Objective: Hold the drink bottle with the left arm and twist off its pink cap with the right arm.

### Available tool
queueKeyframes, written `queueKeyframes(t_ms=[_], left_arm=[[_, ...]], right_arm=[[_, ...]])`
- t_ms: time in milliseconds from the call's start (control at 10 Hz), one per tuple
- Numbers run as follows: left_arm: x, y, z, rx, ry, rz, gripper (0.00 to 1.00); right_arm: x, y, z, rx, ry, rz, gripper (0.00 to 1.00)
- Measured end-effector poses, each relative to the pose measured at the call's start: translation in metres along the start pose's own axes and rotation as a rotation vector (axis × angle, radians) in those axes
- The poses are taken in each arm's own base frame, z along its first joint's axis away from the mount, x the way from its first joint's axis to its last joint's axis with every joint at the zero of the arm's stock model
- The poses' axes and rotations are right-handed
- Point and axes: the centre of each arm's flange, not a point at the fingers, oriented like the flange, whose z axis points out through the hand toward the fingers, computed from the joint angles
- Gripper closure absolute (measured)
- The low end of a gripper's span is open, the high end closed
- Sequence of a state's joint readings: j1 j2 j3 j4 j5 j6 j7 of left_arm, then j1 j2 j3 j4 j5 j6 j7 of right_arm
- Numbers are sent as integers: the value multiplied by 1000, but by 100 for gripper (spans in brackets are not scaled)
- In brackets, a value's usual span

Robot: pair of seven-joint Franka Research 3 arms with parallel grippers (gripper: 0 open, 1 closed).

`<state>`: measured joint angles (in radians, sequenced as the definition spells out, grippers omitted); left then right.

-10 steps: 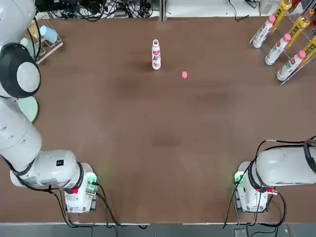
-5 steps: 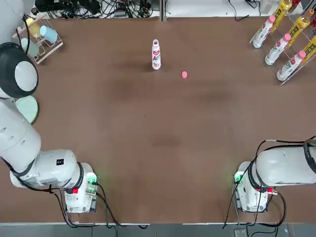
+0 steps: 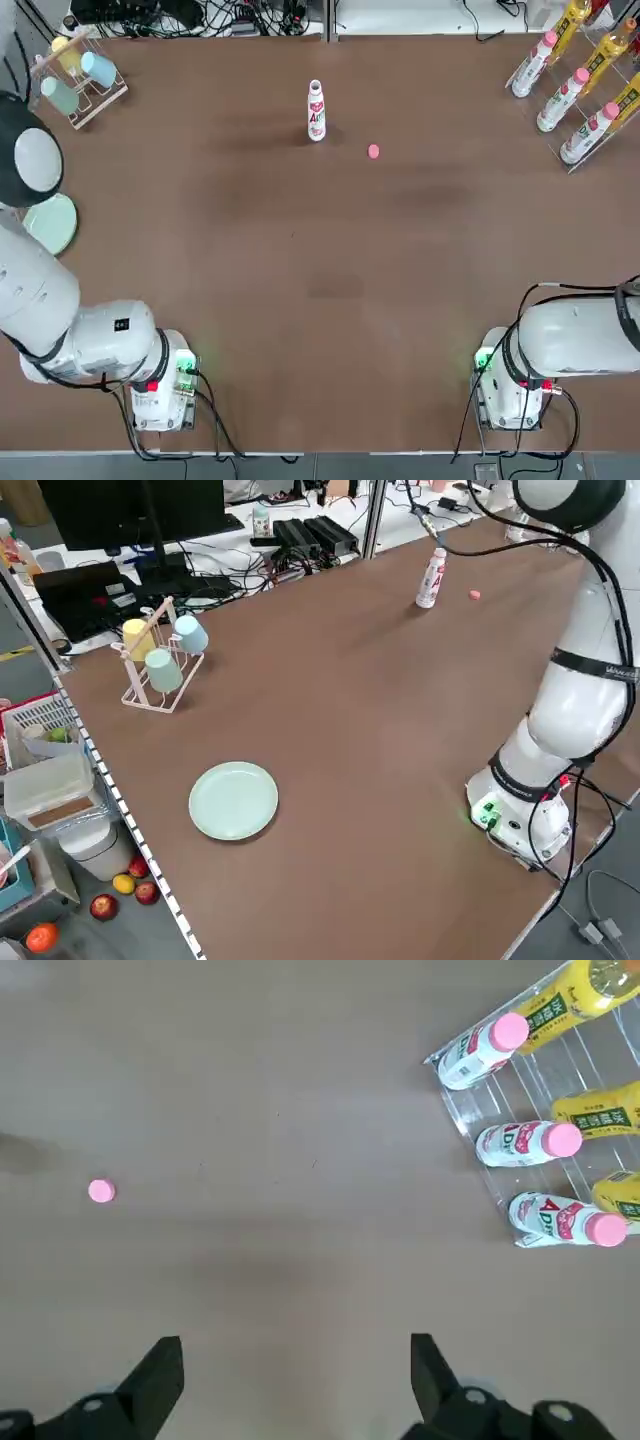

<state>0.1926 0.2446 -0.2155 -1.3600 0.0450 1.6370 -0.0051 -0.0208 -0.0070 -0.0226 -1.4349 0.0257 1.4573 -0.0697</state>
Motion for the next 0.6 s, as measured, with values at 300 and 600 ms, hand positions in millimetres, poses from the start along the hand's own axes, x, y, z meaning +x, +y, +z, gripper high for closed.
queueKeyframes(t_ms=[300, 600], left_arm=[[-8, -21, -2, 1, -40, -20, 0], [-10, -19, -2, 1, -53, -28, 0]], right_arm=[[0, 0, 0, 0, 1, 0, 0], [8, 2, -2, -4, 49, 2, 0]])
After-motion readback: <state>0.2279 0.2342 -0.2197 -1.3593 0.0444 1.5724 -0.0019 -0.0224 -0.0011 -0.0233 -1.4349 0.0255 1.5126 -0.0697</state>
